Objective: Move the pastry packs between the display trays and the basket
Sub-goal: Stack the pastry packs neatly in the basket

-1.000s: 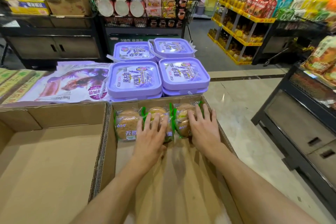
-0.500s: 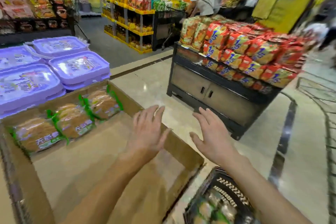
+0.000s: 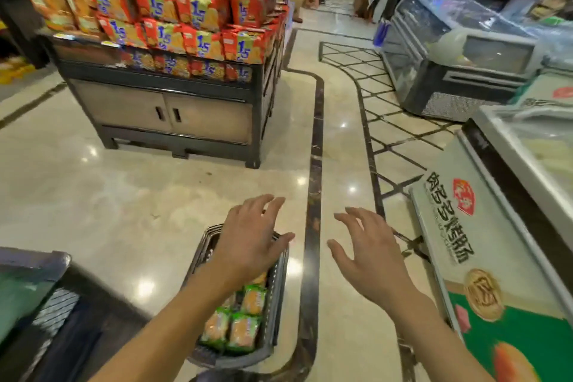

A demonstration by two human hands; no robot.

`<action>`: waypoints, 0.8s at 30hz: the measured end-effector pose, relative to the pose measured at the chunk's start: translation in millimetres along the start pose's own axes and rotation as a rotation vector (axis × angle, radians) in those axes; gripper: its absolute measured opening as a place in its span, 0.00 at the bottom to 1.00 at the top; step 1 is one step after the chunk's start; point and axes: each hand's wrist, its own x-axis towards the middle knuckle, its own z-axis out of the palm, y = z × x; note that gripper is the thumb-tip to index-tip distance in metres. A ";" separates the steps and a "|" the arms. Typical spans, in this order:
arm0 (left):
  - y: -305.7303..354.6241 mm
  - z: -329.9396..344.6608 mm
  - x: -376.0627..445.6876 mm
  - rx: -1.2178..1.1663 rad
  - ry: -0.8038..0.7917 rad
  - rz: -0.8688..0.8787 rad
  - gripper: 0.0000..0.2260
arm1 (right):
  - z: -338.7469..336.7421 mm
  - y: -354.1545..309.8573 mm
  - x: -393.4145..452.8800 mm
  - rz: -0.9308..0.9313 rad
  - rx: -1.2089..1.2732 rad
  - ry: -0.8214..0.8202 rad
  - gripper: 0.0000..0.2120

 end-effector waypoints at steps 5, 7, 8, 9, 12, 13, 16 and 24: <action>22.0 56.6 21.5 -0.043 -0.106 -0.126 0.32 | 10.9 79.9 2.4 0.005 0.076 -0.088 0.25; 11.8 72.5 23.5 -0.062 -0.108 -0.200 0.31 | 23.2 89.2 24.7 -0.029 0.096 -0.143 0.26; 4.5 79.5 25.2 -0.061 -0.111 -0.243 0.31 | 31.7 91.0 39.7 -0.065 0.097 -0.176 0.26; -3.4 85.4 26.4 -0.060 -0.116 -0.295 0.31 | 41.7 91.6 55.7 -0.107 0.093 -0.216 0.27; -30.9 103.8 25.0 -0.063 -0.076 -0.482 0.31 | 74.8 84.5 113.5 -0.261 0.074 -0.353 0.30; -40.4 110.4 22.7 -0.064 -0.053 -0.549 0.31 | 87.2 78.8 133.5 -0.319 0.064 -0.393 0.31; -69.0 131.7 13.0 -0.121 -0.013 -0.768 0.29 | 127.2 53.7 186.5 -0.489 0.051 -0.492 0.28; -124.4 191.2 -37.9 -0.201 0.043 -1.375 0.30 | 248.4 -18.5 265.4 -0.970 0.082 -0.808 0.23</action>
